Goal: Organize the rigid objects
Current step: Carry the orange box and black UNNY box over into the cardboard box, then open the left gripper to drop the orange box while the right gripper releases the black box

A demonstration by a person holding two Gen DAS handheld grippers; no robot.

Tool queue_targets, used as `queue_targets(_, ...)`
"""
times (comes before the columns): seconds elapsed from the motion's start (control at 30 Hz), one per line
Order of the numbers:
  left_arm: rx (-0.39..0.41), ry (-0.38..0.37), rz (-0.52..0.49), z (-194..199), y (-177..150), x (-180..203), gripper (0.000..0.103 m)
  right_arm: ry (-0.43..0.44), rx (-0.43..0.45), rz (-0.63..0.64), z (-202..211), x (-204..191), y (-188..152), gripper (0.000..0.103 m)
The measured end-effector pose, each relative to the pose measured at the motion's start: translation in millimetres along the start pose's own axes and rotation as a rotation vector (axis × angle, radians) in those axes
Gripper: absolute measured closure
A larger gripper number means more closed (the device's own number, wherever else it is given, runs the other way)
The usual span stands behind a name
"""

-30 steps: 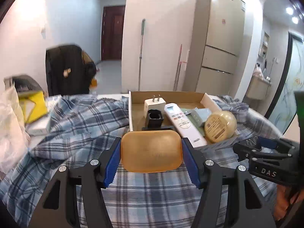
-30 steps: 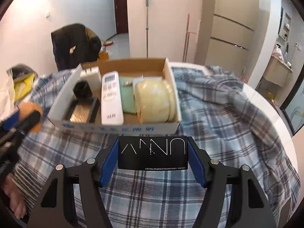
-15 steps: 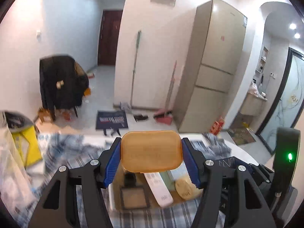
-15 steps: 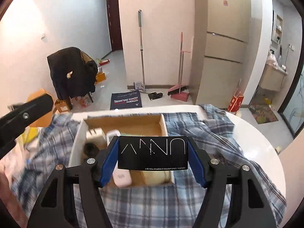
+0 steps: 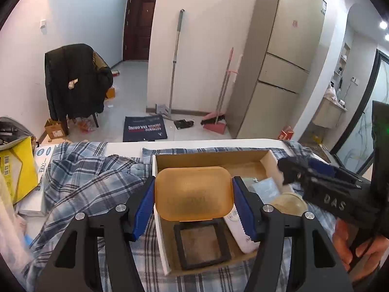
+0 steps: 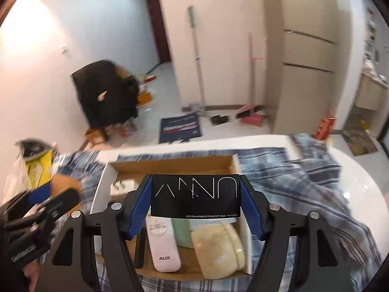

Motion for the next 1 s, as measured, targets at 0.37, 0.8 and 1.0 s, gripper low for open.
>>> queue_targets(0.37,0.021,0.016,0.015,-14,-11,5,0.039,-0.024,-0.104,0.045,-36,4,-19,0.036)
queue_targets(0.8,0.019,0.007,-0.080,-14,-20,29,0.039,-0.051,-0.155,0.001,-48,25,-30,0.036)
queue_targets(1.0,-0.010,0.017,-0.117,-22,-29,38,0.039,-0.026,-0.115,-0.050,-34,32,-22,0.026)
Point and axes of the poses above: each gripper's, at about its wrist camera, not at the fingertips, and z roughly against the way its jaws point, x to its right, y to its top, the point moved 5 cm from there along -z, roughly the way its jaws point, and after that the axes turned 14 degrees about y, right-handed, at the moved point
